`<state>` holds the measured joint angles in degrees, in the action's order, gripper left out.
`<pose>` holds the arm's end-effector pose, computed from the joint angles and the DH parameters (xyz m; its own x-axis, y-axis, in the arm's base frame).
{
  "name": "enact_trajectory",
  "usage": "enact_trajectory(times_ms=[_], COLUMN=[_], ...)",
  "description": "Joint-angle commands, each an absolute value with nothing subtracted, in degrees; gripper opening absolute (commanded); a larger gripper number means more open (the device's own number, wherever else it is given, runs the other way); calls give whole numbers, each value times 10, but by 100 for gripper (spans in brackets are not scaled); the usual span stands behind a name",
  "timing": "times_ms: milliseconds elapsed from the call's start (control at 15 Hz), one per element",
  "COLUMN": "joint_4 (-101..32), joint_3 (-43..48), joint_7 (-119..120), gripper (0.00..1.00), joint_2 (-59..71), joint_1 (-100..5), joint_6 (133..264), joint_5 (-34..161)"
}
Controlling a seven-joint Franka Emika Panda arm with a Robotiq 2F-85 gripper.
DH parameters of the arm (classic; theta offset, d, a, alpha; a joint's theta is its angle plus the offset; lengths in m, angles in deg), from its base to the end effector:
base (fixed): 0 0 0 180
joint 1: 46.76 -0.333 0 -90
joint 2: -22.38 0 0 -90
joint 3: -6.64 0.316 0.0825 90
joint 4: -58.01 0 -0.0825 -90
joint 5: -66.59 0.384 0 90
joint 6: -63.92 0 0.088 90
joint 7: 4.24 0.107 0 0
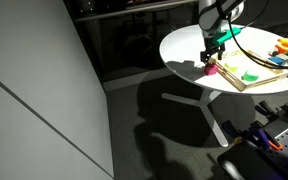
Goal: Put the pink block inside the wooden crate
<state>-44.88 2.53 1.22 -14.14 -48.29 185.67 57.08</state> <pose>0.6182 -0.0334 0.1729 0.9543 -0.0495 -0.2947 0.0041 -0.9839 0.1785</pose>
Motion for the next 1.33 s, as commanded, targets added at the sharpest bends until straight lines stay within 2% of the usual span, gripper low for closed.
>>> enact_trajectory(times_ms=[0,1133,1200,1267], joint_4=[-427,-413,-411,-410], joint_3=[15,14,14,14], joint_7=[31,24,24,24], gripper=[100,100,75,73], joint_2=[-159,-189,-192,-194], joint_1=[-494,-495,-495,-495], joint_6=[1852,1860,1858,1858], joint_5=[552,551,551,551])
